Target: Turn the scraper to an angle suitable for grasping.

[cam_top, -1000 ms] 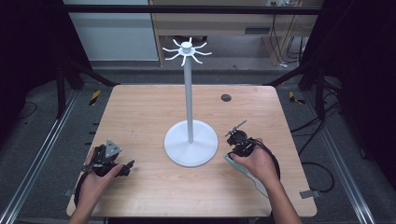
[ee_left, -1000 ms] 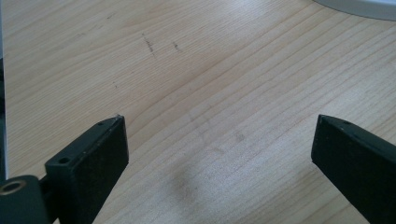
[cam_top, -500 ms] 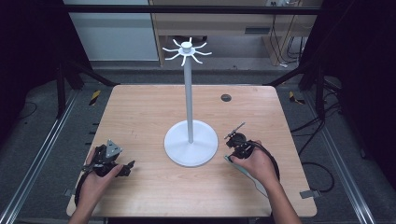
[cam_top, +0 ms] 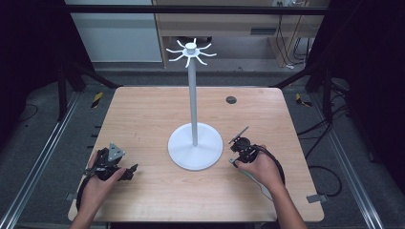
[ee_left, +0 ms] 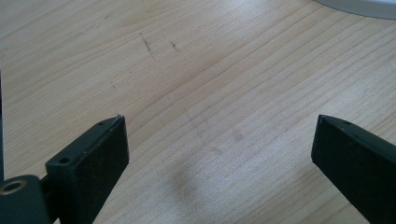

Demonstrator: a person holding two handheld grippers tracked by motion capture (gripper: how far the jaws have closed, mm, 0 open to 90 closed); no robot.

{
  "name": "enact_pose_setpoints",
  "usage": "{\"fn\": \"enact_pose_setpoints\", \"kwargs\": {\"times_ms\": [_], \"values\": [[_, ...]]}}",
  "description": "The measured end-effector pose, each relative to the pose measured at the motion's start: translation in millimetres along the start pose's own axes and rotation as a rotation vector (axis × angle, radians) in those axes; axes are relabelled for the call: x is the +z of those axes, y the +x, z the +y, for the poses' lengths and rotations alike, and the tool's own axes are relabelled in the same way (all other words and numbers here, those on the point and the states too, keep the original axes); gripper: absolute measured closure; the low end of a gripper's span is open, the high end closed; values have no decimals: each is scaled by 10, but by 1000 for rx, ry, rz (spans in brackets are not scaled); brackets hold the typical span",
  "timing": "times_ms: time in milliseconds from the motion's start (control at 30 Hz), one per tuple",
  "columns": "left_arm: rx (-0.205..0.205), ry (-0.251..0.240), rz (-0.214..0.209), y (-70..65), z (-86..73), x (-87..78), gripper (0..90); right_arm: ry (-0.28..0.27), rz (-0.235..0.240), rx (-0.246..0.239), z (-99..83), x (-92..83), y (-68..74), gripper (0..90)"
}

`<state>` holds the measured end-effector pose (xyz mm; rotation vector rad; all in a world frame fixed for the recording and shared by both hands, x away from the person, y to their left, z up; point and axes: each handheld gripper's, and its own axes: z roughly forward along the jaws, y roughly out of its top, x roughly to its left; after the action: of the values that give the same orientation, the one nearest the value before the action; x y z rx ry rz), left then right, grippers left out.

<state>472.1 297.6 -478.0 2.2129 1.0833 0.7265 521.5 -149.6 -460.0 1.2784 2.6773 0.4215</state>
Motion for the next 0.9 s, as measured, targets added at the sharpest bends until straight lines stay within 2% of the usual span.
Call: {"fn": "enact_pose_setpoints", "kwargs": {"times_ms": [900], "values": [[8,4,-4,-10,4,4,38,43,12,-5,23,78,-11,726]]}}
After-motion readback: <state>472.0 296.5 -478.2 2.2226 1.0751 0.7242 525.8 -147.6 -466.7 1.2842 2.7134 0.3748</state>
